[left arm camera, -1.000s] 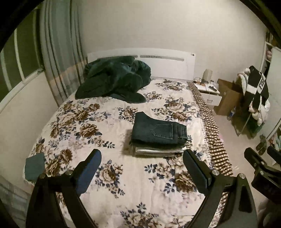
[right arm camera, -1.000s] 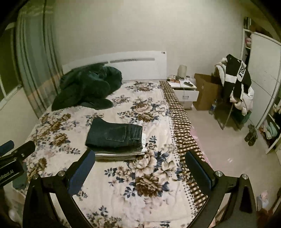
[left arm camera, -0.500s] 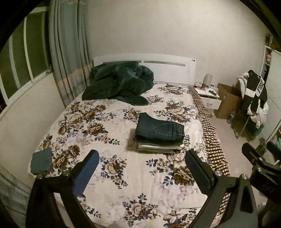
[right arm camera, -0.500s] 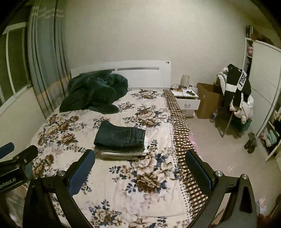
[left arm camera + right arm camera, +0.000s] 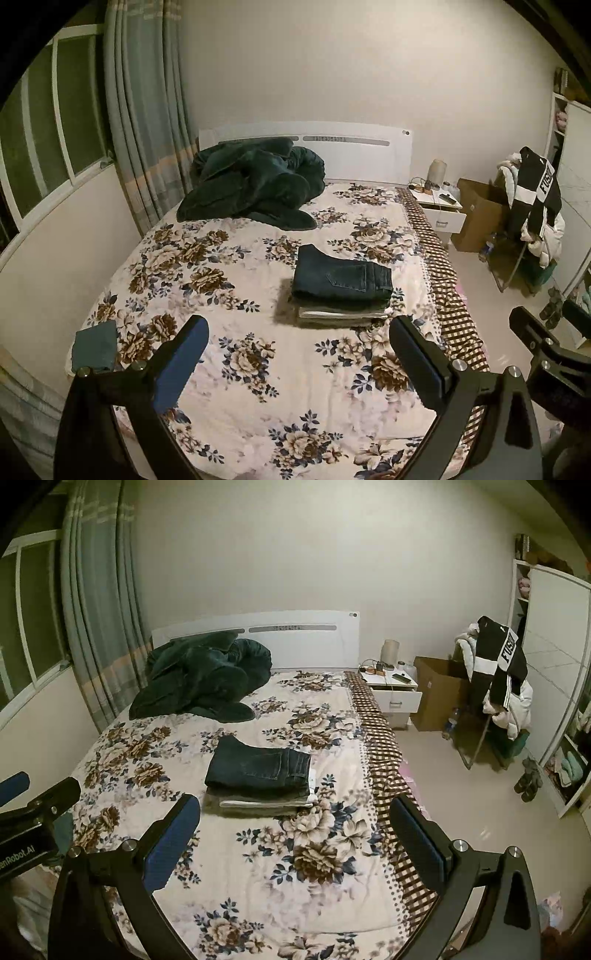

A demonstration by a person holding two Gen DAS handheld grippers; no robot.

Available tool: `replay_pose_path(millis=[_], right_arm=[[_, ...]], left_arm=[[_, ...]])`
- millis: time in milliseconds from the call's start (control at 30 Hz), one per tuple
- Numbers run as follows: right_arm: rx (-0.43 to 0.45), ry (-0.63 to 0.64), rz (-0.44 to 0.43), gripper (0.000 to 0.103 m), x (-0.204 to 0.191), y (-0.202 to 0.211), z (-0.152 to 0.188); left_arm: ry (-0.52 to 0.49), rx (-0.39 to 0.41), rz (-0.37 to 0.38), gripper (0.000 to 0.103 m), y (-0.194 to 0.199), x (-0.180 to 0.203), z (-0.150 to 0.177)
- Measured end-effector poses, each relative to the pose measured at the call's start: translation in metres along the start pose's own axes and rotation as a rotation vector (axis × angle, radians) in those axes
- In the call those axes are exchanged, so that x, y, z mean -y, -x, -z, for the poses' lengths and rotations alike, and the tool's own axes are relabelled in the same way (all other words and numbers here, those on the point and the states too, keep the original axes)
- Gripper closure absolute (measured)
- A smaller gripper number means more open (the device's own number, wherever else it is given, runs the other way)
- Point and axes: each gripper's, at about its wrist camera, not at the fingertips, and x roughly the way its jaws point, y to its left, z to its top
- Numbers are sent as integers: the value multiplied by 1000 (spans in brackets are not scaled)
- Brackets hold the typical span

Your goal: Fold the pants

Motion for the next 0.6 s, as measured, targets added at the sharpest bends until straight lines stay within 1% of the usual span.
replay_pose_path(millis=[600], right_arm=[[-6,-4,-11,0,-2,2,2]], left_arm=[[4,-2,-1,3,8,1,4]])
